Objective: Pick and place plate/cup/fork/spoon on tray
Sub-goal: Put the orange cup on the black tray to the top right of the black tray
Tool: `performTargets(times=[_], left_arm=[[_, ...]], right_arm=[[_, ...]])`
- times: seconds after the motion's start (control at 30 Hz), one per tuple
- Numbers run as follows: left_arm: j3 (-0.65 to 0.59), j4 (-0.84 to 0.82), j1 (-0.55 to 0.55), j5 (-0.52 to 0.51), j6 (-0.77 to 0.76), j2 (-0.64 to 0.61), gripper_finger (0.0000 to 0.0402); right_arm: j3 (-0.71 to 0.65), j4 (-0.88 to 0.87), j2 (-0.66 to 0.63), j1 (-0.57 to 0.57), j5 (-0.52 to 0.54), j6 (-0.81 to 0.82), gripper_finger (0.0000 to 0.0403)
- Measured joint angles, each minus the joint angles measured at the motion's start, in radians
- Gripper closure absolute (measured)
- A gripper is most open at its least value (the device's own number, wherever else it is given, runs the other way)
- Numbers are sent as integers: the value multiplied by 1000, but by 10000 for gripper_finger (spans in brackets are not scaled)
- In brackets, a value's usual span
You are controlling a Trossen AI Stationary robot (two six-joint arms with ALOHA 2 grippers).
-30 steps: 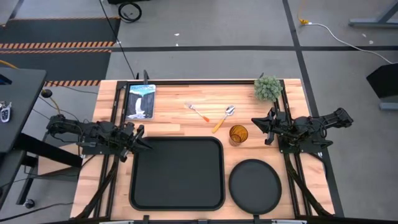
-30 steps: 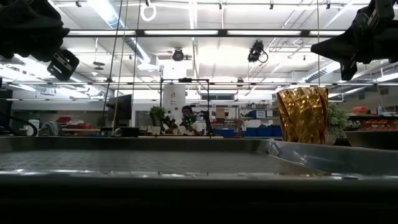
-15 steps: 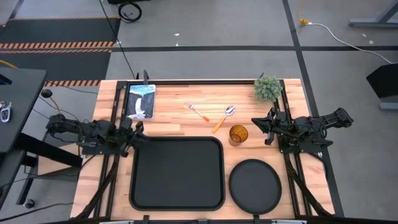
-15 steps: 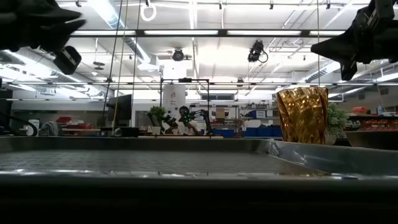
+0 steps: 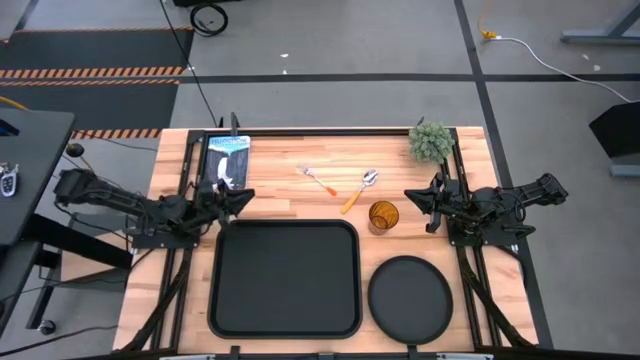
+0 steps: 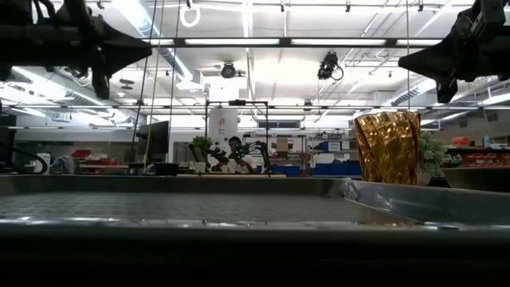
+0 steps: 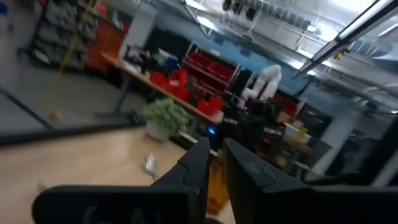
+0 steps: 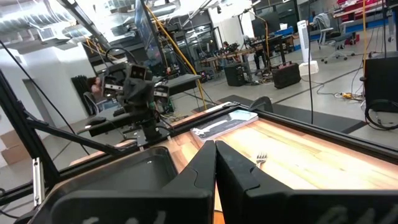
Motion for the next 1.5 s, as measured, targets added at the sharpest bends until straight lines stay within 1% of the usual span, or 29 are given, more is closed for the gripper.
performTargets(times=[0.1,0.23,0.4,0.5,0.53,0.6,0.67,0.8,0.93,1.03,1.1,1.23,1.33,1.43,1.5], left_arm=[[32,97,24,22,65,134,349],[118,117,56,33,94,320,349],[280,115,74,34,72,560,349],[395,111,78,39,134,696,349],[432,110,78,59,158,738,349],[515,78,90,140,212,820,349],[606,-1,109,251,247,885,349],[790,-202,166,464,224,984,349],[963,-363,225,693,217,1072,349],[1106,-556,259,829,251,1144,349],[1208,-703,274,889,304,1191,349],[1403,-954,279,899,438,1283,349],[1522,-1097,273,892,532,1341,346],[1618,-1184,266,866,605,1390,331],[1672,-1221,260,844,642,1421,312]], right_arm=[[0,0,0,0,0,0,386],[0,0,0,0,0,0,386],[0,0,0,0,0,0,386],[0,0,0,0,0,0,386],[0,1,0,0,0,0,386],[0,0,0,0,0,0,386],[0,0,0,0,0,0,386],[0,0,0,0,0,0,386],[0,0,0,0,0,0,386],[0,0,0,0,0,0,386],[0,0,0,0,0,0,386],[0,0,0,0,0,0,386],[0,0,0,0,0,0,386],[0,1,0,0,0,0,386],[0,0,0,0,0,0,386]])
